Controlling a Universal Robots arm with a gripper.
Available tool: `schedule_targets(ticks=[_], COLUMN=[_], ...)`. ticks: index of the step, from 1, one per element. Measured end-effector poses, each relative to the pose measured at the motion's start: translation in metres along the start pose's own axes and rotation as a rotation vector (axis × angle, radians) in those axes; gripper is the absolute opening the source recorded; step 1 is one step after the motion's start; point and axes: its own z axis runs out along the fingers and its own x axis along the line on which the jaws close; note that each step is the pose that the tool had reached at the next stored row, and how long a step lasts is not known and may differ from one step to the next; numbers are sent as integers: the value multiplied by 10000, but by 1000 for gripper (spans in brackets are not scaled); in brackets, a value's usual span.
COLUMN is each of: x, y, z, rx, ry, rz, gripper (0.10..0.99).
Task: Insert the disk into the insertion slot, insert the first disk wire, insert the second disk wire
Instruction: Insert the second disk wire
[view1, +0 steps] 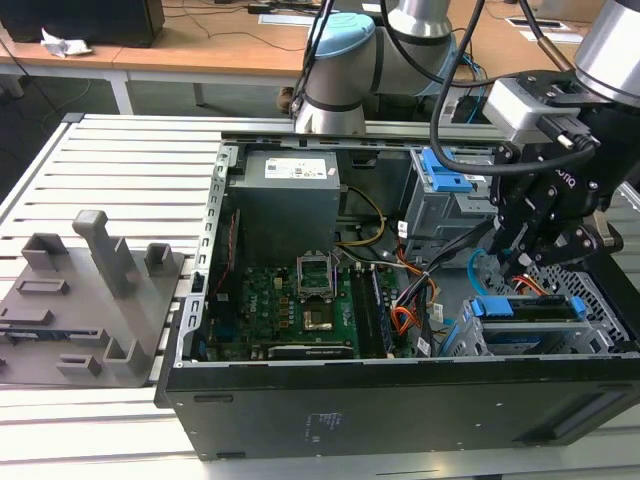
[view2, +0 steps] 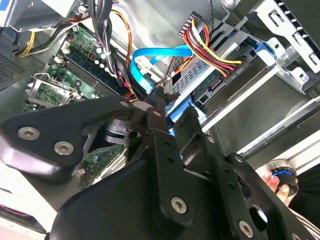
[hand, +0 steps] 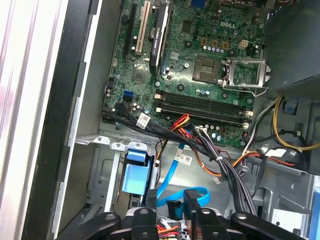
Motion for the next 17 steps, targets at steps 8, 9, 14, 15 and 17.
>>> schedule_targets(ticks=[8, 9, 14, 15, 17], x=[1, 64, 248, 278, 300], y=[0, 11, 41, 44, 30], z=[0, 0, 2, 5, 22], rx=[-1, -2, -1, -1, -1], ry=[7, 7, 7, 6, 4], rz=[1, 1, 0, 0, -1], gripper=[165, 165, 165, 165, 165])
